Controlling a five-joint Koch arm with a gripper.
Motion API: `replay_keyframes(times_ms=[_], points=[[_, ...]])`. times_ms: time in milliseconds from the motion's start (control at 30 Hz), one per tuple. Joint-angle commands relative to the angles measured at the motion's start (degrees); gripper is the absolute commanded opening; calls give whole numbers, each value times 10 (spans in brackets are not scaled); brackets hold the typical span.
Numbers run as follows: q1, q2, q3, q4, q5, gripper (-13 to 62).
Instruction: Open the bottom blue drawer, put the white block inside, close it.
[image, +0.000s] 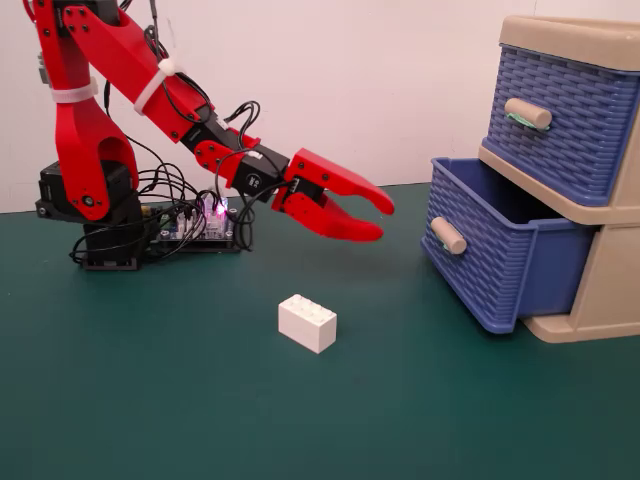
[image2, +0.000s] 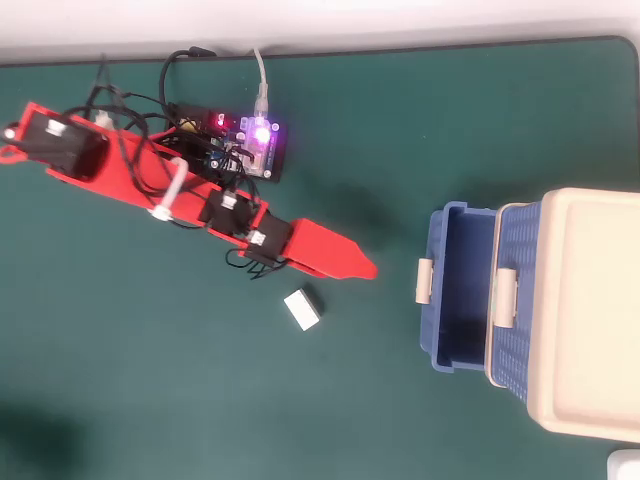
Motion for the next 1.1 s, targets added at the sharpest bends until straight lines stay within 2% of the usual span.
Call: replay_keyframes(times_ms=[0, 167, 233, 367, 500, 567, 1067], points=[[23, 85, -16, 36, -13, 336], [88, 196, -116, 378, -128, 334], [118, 196, -192, 541, -229, 335], [178, 176, -272, 695, -444, 335], [212, 170, -279, 715, -617, 335], [213, 152, -281, 714, -650, 336], [203, -56, -295, 634, -655, 336]])
